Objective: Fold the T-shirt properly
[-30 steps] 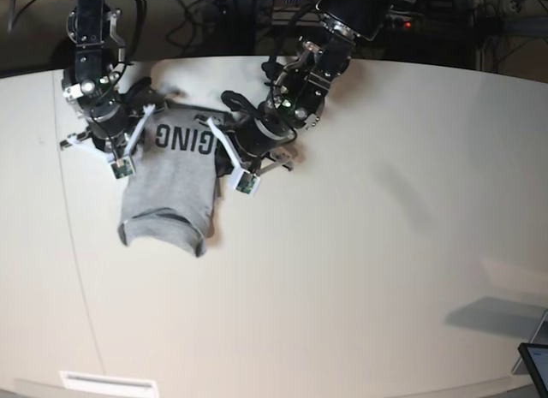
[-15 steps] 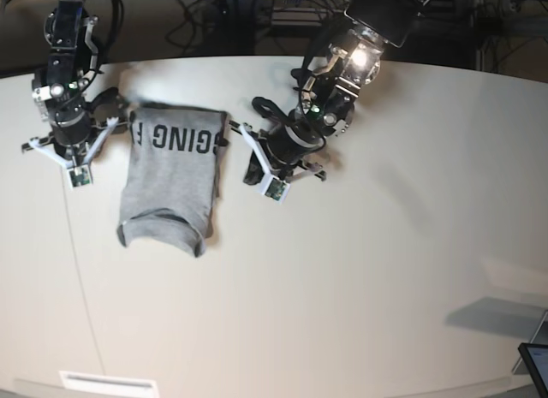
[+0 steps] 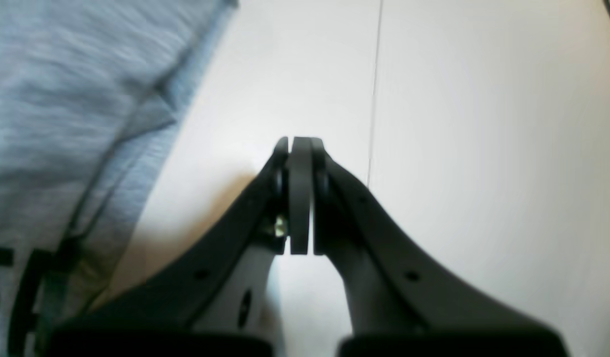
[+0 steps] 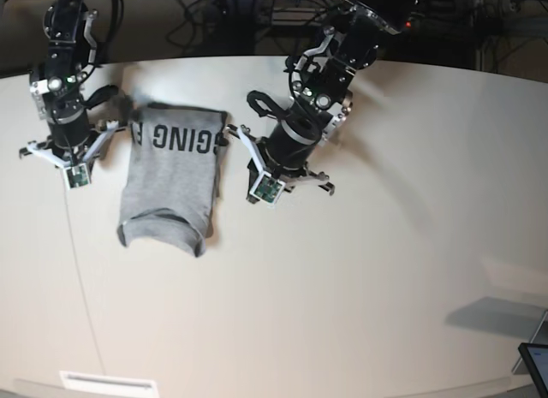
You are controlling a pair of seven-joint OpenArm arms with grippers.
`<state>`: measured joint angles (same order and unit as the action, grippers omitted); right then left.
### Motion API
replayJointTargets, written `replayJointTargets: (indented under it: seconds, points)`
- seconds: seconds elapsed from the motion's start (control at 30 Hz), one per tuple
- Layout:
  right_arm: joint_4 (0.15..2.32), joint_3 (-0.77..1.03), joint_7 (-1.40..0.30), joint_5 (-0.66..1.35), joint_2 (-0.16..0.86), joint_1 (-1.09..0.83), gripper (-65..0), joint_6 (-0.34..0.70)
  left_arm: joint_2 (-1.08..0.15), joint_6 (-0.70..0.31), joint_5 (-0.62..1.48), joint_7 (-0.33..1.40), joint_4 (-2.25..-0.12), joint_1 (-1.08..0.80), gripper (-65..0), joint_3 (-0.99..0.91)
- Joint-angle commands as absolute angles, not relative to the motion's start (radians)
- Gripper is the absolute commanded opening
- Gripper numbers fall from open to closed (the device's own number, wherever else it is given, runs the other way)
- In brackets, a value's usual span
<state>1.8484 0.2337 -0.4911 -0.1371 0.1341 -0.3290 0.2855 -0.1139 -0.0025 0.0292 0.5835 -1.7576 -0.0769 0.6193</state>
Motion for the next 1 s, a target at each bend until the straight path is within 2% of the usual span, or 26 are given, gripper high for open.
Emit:
replayJointTargets:
  seconds: [0.0,0.17,0.47,0.6,0.77,0.97]
  points:
    - [1.871,0.239,-0.452,-0.136,0.142,-0.338,-65.0,0.278,-0.108,0.002,-0.002,0.544,-1.791,-0.081,-65.0,0.618]
    - [1.873,0.24,-0.3,-0.134,0.14,-0.403,-65.0,0.274,-0.11,0.002,-0.194,0.315,-1.794,-0.202,-65.0,0.619]
    - [1.873,0.255,-0.038,-0.133,0.139,-0.582,-65.0,0.271,-0.114,0.002,-0.366,-0.056,-1.793,-0.4,-65.0,0.618]
    - [1.883,0.372,0.058,-0.133,0.047,-0.659,-65.0,0.271,-0.114,0.002,-0.424,-0.111,-1.797,-0.469,-65.0,0.618]
    - [1.949,0.513,0.067,-0.134,-0.038,-0.762,-65.0,0.277,-0.142,0.002,-0.501,-0.153,-1.802,-0.561,-65.0,0.627]
    - [1.968,0.53,0.065,-0.134,-0.085,-0.944,-65.0,0.277,-0.191,0.004,-0.49,-0.183,-1.857,-0.644,-65.0,0.616]
